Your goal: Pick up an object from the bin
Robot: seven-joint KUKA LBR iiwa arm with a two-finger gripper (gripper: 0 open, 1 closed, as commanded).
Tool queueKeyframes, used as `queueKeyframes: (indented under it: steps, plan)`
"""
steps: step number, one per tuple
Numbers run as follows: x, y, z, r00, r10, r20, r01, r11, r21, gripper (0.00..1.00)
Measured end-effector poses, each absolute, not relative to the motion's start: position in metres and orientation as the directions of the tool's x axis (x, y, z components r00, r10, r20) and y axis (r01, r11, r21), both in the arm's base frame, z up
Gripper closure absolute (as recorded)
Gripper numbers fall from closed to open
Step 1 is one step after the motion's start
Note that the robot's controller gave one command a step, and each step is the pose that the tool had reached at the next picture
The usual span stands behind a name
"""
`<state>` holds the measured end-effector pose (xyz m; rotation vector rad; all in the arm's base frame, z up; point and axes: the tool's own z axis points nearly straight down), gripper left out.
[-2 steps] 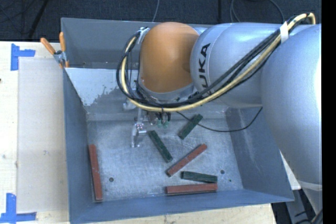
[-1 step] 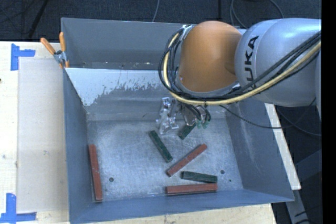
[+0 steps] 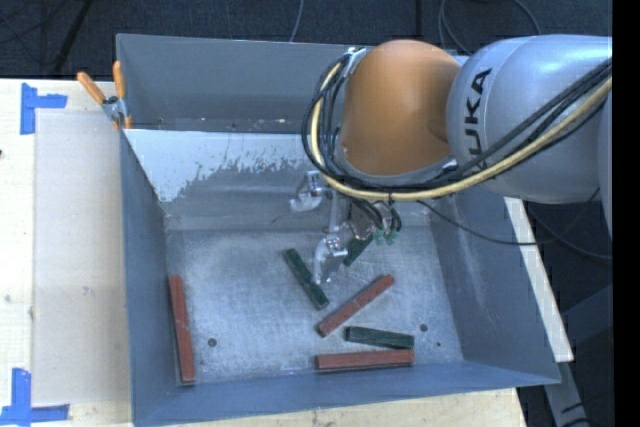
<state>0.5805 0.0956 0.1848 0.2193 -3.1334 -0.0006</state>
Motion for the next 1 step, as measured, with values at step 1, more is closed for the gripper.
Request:
queueKeyframes:
  steps: [1]
  plan:
    - [0.5805, 0.0957, 0.1848, -0.990, -0.139, 0.001, -0.139, 0.990, 0.001, 0.00]
